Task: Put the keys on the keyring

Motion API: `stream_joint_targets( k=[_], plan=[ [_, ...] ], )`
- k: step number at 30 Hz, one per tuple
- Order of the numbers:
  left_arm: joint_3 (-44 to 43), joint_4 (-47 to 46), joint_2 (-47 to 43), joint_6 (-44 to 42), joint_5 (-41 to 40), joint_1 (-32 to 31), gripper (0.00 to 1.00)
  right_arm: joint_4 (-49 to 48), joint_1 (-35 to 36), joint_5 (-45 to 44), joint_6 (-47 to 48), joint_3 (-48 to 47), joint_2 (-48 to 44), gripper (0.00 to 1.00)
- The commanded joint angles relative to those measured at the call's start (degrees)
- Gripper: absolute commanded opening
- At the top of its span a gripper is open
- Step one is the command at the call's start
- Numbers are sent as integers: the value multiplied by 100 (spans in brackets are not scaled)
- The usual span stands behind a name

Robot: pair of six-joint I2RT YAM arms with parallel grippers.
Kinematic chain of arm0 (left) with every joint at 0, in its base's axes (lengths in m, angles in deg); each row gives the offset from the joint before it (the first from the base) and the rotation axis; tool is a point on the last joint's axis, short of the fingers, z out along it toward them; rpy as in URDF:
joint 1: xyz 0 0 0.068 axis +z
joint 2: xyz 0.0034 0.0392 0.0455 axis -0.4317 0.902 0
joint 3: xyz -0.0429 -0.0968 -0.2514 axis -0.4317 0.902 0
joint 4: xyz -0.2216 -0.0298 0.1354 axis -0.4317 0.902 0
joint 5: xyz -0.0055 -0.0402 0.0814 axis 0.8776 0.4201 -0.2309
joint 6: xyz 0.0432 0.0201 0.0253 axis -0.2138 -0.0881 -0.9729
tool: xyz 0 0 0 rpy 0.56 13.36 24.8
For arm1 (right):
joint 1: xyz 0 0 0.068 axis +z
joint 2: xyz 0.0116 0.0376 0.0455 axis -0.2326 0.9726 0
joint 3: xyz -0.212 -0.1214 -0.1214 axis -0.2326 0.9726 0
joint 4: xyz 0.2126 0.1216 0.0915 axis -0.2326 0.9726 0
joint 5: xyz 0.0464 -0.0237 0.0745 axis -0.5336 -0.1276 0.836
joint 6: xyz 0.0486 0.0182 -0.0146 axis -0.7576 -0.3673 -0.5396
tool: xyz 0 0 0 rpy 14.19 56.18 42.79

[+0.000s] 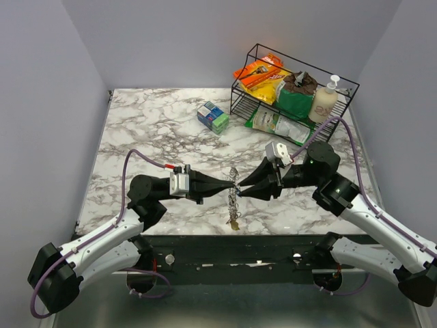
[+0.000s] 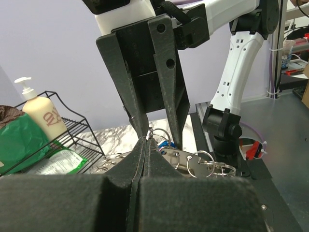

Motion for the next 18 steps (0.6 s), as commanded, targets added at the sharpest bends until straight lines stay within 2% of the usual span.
stream_joint_targets(
  k=[1,7,9,18],
  plan=[
    [-167,-175,-96,-110,-117,-11,0,-286,17,-136,-98,4,-21,36],
    [-194,-157,-87,-110,-74,-11,0,-277,17,-285,-107,12,-22,26],
    [-202,-157,-105,-102,-82,-11,0,-277,17,-259,-90,21,-4,20],
    [-229,-184,-113,-84,-73,-11,0,-225,17,-233,-19,74,57,14]
  ],
)
